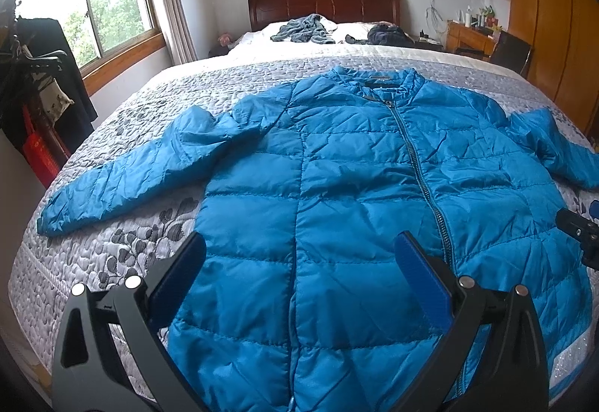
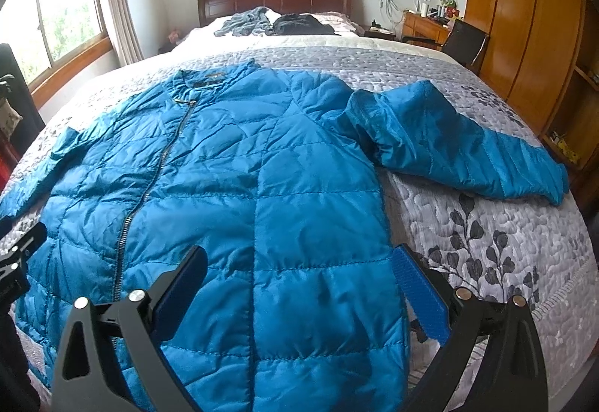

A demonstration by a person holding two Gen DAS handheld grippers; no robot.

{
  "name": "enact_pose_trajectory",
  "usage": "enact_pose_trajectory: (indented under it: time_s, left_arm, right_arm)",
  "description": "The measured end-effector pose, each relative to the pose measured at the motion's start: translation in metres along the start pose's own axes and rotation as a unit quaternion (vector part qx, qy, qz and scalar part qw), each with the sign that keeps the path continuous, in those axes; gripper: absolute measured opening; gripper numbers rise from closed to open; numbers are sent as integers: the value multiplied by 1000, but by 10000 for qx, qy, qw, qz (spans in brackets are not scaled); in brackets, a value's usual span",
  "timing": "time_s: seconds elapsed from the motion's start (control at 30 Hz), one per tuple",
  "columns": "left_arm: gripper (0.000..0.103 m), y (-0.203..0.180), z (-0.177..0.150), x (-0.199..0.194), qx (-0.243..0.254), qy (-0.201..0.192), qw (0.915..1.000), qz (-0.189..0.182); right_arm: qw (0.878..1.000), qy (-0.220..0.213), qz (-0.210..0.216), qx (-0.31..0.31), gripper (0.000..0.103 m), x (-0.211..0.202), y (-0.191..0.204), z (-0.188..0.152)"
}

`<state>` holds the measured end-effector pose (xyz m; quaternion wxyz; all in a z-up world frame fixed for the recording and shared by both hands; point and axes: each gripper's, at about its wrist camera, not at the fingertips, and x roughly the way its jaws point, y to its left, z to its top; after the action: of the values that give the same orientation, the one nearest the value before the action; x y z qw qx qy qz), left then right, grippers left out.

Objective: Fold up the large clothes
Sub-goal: 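Grasp the jacket sleeve cuff with the right gripper and lift it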

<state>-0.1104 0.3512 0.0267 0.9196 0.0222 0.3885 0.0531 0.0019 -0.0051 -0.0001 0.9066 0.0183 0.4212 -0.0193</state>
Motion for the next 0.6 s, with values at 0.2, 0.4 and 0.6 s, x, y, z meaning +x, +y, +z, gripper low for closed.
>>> enact_pose_trajectory:
  time_s: [0.2, 0.4, 0.6]
  left_arm:
    - [100, -19, 20, 14, 73, 189, 9995, -252]
    - [100, -48, 53, 35, 78, 228, 9986, -466]
    - [100, -81, 80, 55, 68, 133, 9982, -573]
  right_arm:
    - [9989, 42, 379, 282, 99, 5, -35, 10]
    - [9911, 532, -422, 1145, 99, 36, -164, 40]
    - [9592, 1060, -895, 2465, 99, 72, -315, 50]
